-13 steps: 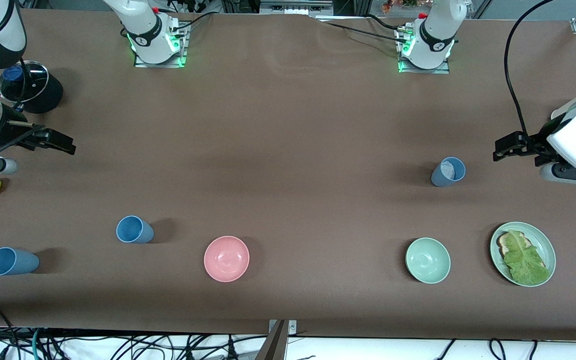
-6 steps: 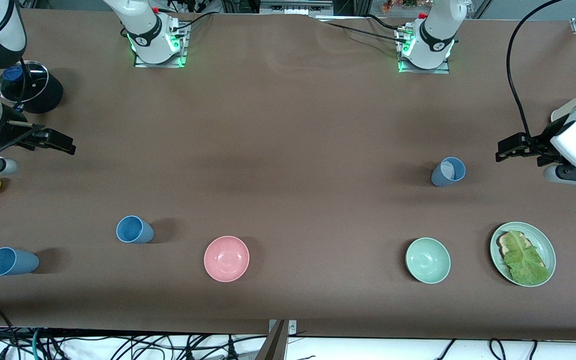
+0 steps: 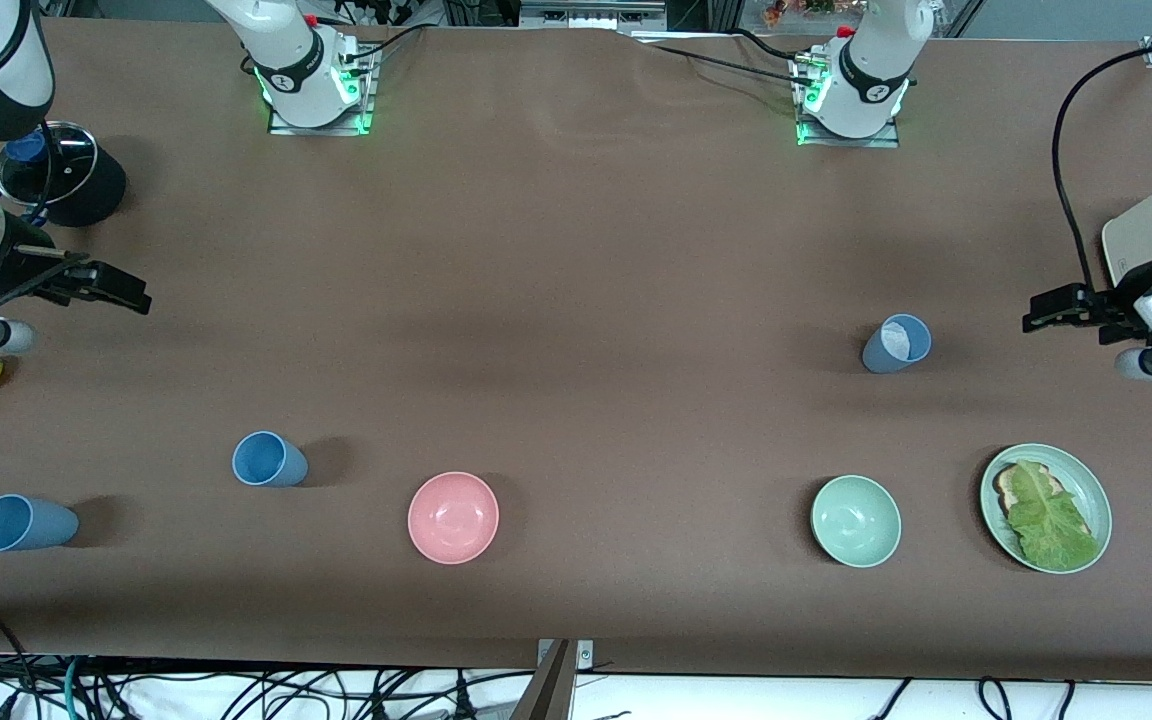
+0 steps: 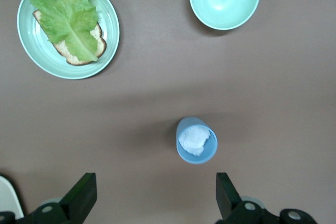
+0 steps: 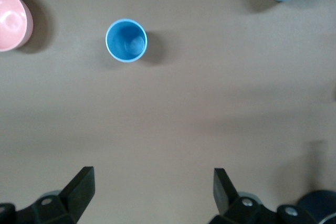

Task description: Stack blue cups with both arms

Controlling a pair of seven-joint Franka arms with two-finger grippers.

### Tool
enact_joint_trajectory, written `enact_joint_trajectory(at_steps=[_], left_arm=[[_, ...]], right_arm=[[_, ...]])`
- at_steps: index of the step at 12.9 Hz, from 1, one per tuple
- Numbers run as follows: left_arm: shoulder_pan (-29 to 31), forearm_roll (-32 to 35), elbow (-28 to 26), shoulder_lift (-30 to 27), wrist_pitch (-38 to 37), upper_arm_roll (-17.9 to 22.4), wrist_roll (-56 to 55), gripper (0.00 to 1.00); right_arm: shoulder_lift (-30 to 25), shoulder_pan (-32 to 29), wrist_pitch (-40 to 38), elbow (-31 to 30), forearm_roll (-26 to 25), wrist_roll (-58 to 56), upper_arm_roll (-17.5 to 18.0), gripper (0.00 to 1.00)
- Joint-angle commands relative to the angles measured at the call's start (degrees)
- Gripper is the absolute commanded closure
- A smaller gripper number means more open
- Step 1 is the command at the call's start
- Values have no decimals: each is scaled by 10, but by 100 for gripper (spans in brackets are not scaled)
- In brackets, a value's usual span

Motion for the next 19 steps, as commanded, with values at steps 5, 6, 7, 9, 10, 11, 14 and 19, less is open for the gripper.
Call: enact_joint_trajectory(at_steps=[5, 6, 7, 9, 10, 11, 14, 19], left_arm=[[2, -1, -298, -83, 272, -7, 14, 0], [2, -1, -312, -79, 282, -6, 14, 0], [4, -1, -325, -74, 298, -6, 14, 0], [10, -1, -332, -45, 315, -6, 13, 0], [11, -1, -331, -30, 316, -6, 13, 0], [11, -1, -331, -19, 318, -6, 7, 0], [11, -3, -328, 8, 329, -6, -12, 0], [1, -1, -327, 26, 328, -8, -70, 88]], right_arm=[[86, 3, 68, 32, -21, -2, 9, 0], [97, 3, 98, 32, -24, -3, 9, 0], [104, 3, 128, 32, -25, -4, 9, 0], [132, 3, 178, 32, -32, -17, 8, 0], [154, 3, 187, 34, -30, -36, 9, 0], [178, 0, 200, 45, -28, -41, 8, 0], [293, 4, 215, 164, -31, -64, 9, 0], [376, 22, 216, 241, -33, -58, 8, 1]])
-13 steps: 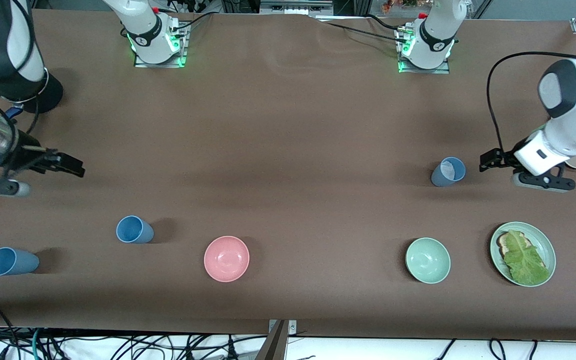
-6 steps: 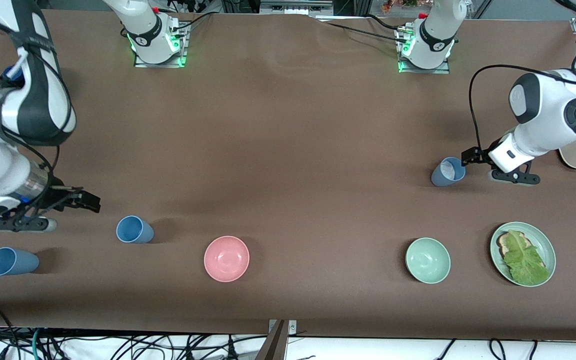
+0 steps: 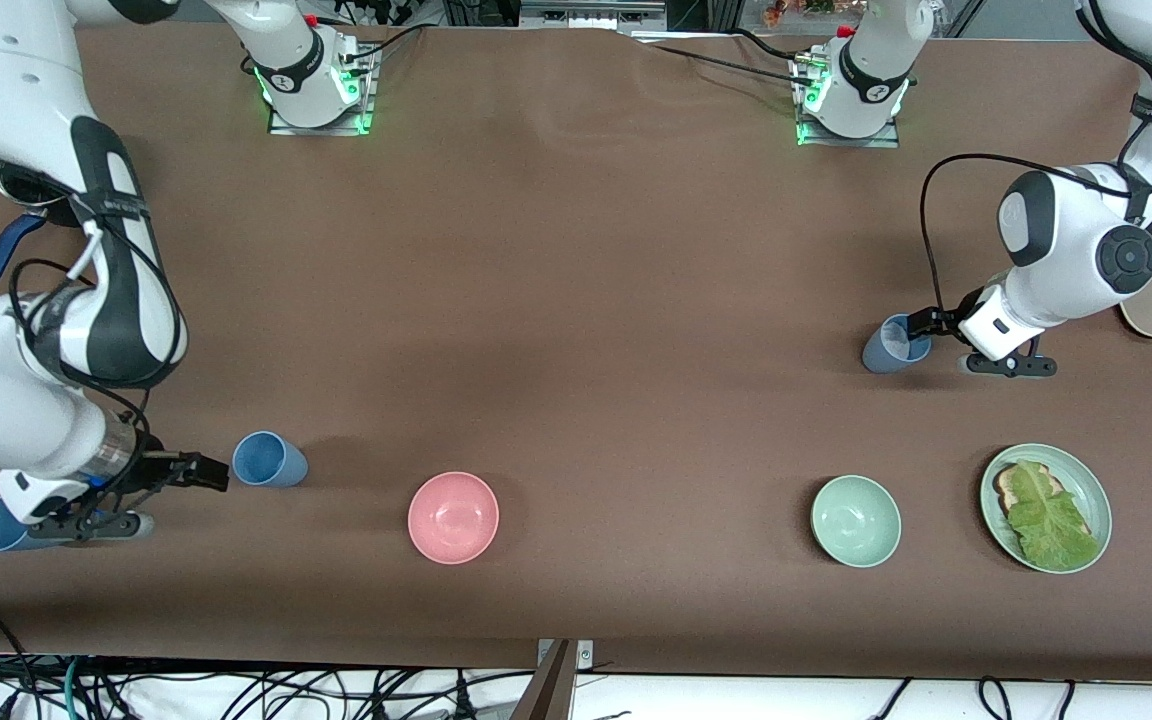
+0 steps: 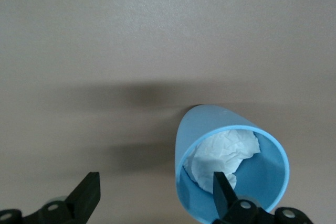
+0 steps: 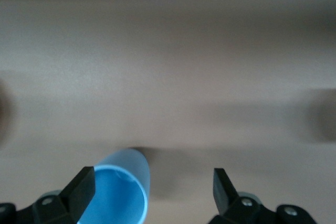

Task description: Stack blue cups with both arms

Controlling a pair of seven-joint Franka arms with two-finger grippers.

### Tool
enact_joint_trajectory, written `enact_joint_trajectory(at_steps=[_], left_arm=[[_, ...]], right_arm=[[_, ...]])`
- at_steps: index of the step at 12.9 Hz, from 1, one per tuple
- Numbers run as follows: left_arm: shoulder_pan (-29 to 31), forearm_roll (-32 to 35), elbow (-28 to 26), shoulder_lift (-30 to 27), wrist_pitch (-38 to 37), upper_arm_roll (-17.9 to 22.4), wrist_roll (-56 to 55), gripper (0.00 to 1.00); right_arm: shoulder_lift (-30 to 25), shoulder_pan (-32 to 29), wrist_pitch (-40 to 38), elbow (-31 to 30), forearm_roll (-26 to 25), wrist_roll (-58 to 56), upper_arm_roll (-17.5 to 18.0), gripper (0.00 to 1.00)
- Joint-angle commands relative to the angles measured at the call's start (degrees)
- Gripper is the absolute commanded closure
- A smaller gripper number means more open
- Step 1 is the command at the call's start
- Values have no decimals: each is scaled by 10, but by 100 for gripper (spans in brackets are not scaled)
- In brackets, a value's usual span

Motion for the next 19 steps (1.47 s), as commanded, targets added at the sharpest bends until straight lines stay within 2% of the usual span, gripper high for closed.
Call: enact_joint_trajectory(at_steps=[1, 6, 8, 10, 13, 17, 18, 19], left_arm=[[-4, -1, 4, 5, -4, -1, -9, 100], [-47, -1, 16, 12, -29, -1, -64, 100], [-80, -1, 42, 10, -85, -2, -122, 100], [-123, -2, 49, 5, -107, -8, -196, 100], [-141, -5, 50, 5, -110, -75, -328, 100], [-143, -13, 60, 7, -111, -170, -446, 100], [-143, -13, 62, 10, -110, -194, -485, 100], [-144, -13, 68, 13, -109, -217, -513, 100]], right_arm=[[31, 11, -16, 47, -11, -1, 3, 1], [29, 12, -66, 45, -10, -1, 2, 1], [28, 8, -80, 44, -11, -2, 2, 1], [28, 6, -79, 35, -11, 0, 2, 1], [34, 4, -74, 29, -9, 4, 1, 1], [34, -1, -60, -11, -2, 9, 2, 1], [34, -2, -55, -15, -2, 9, 2, 2], [34, -2, -55, -21, -2, 9, 2, 9]])
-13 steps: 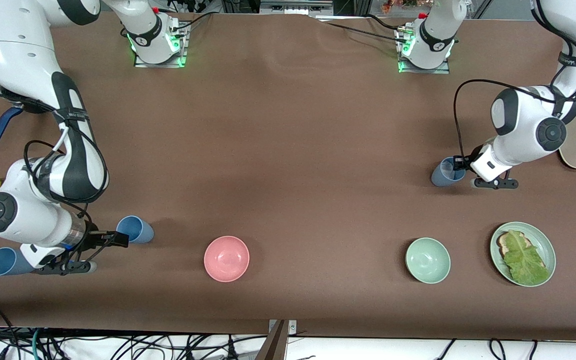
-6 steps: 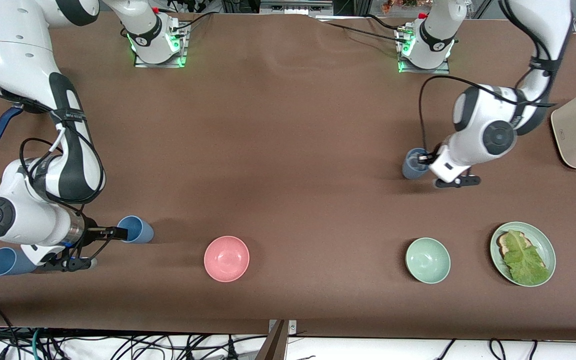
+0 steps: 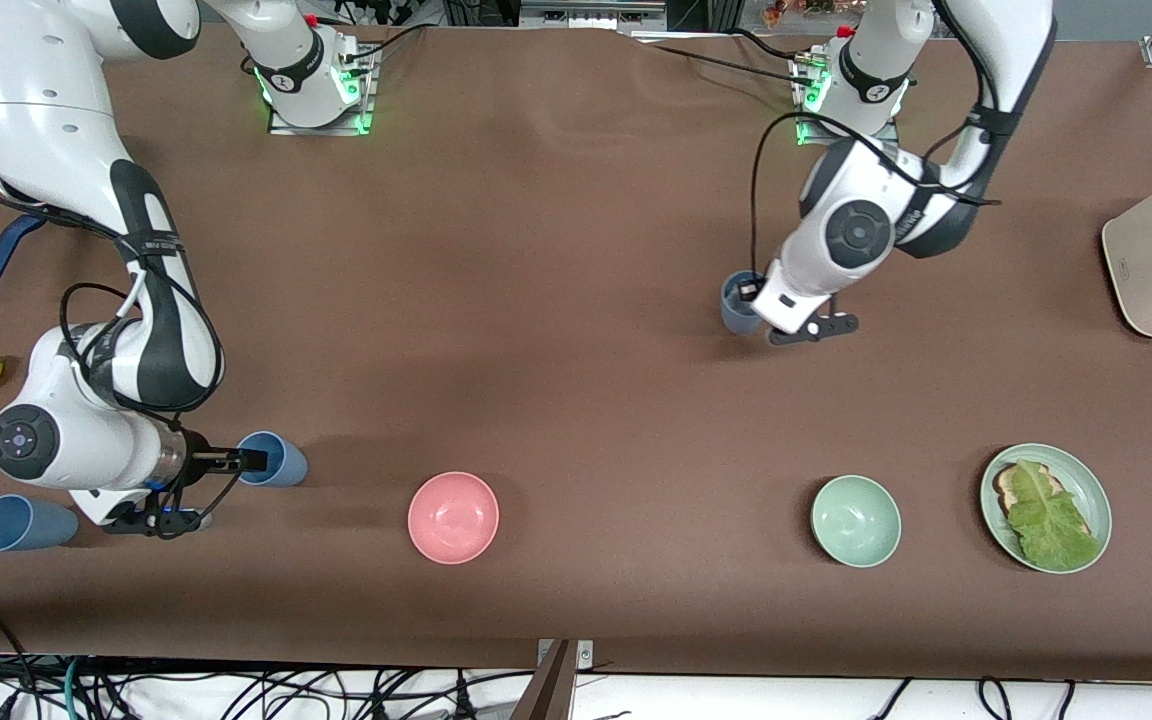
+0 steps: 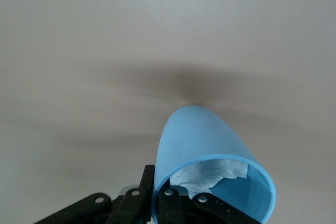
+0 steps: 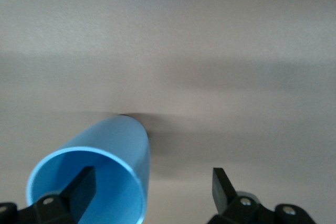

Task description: Stack blue cups with both arms

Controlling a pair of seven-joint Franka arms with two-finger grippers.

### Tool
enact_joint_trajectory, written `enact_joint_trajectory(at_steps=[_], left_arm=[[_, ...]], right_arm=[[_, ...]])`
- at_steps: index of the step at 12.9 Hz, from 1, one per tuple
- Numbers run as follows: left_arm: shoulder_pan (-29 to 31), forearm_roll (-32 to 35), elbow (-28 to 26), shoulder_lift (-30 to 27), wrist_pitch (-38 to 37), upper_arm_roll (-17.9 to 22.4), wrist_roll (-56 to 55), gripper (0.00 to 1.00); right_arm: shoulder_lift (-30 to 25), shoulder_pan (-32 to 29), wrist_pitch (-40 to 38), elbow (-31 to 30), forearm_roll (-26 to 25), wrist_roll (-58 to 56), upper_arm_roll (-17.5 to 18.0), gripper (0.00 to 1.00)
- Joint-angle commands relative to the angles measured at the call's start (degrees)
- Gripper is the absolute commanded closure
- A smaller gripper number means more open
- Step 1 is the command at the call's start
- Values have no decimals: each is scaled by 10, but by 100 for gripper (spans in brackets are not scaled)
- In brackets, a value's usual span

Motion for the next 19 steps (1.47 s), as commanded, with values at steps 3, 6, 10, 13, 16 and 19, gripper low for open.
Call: enact_joint_trajectory(at_steps=[3, 6, 10, 13, 16, 19], left_arm=[[-32, -41, 79, 46, -12, -63, -112, 100], [-90, -40, 176, 118, -10, -63, -217, 100], [-110, -31, 223, 173, 3, -60, -246, 100], [-116, -5, 225, 192, 40, -44, -245, 100], [-112, 2, 225, 193, 40, -43, -241, 79], [-111, 3, 226, 188, 36, -41, -241, 0]], right_arm=[[-6, -7, 5, -17, 1, 4, 5, 51], [-7, -5, -1, -18, 26, 17, 6, 93], [-12, -2, -7, -15, 29, 46, 7, 100], [-22, 1, -9, -10, 29, 49, 10, 100], [-29, 17, -87, 50, 28, 51, 10, 100], [-30, 40, -137, 78, 28, 56, 12, 100]])
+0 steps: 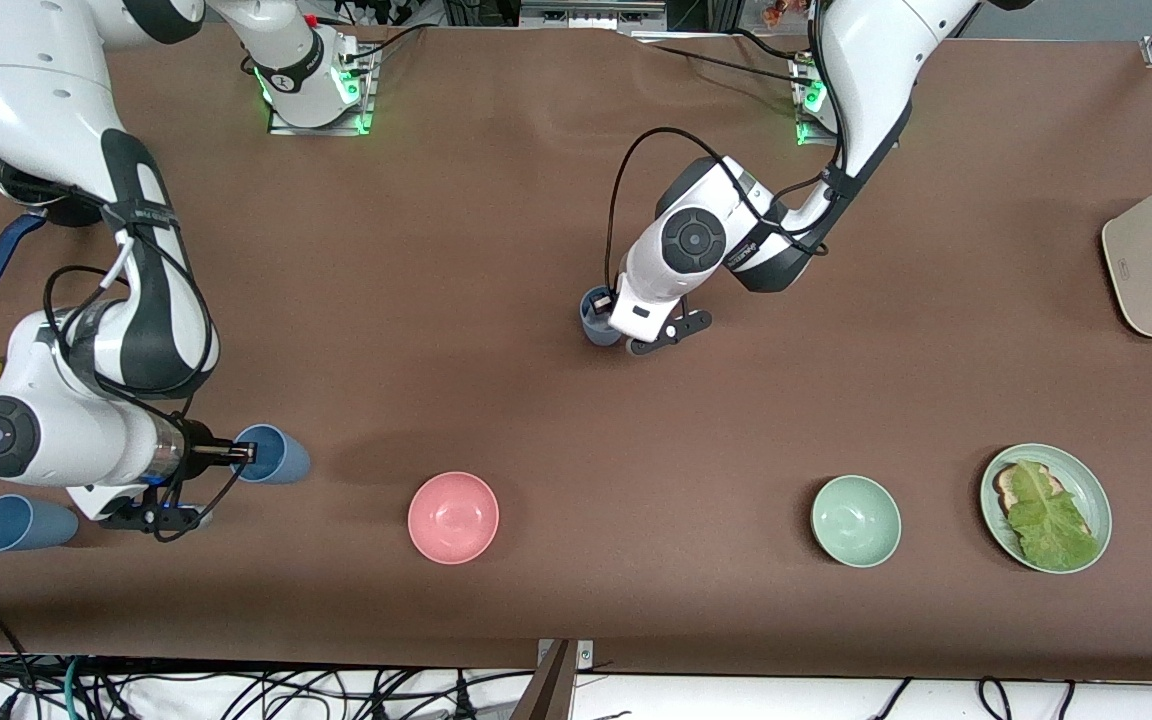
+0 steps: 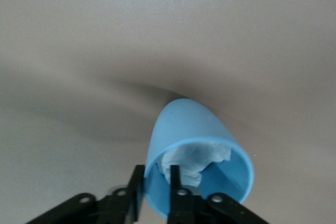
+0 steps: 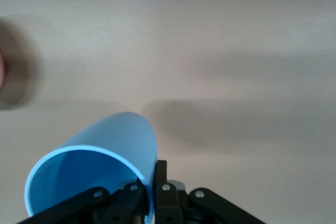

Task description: Stack blue cups with both arms

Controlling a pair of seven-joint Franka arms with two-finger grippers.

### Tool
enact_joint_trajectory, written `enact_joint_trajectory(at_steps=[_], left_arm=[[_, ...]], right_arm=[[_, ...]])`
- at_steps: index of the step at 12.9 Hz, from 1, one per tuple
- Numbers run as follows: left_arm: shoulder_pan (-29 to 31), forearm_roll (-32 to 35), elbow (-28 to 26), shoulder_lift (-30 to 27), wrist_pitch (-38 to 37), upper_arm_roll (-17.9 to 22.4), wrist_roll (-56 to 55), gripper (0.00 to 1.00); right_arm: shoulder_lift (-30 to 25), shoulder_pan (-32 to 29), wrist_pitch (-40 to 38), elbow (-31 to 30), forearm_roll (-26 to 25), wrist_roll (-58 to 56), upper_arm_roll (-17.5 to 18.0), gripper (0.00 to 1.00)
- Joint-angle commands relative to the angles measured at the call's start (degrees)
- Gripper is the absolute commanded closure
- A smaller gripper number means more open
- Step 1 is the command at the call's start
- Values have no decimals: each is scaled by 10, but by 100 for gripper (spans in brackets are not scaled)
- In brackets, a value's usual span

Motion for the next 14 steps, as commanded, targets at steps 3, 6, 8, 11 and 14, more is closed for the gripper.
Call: enact_joint_trajectory(at_steps=[3, 6, 8, 11, 14], left_arm=[[1, 12, 11, -29, -68, 6, -5, 0], [40, 12, 46, -64, -168, 6, 3, 0], [67, 12, 56, -71, -224, 6, 44, 0], [132, 18, 57, -72, -244, 9, 129, 0], [213, 54, 63, -74, -259, 8, 253, 0]], right_arm=[[-4, 59, -68, 46, 5, 81, 1, 100], [-18, 118, -87, 52, 5, 171, 0, 100], [-26, 143, -88, 51, 6, 221, 1, 100], [-37, 182, -90, 51, 9, 295, 1, 100], [-47, 228, -90, 51, 21, 404, 1, 100]])
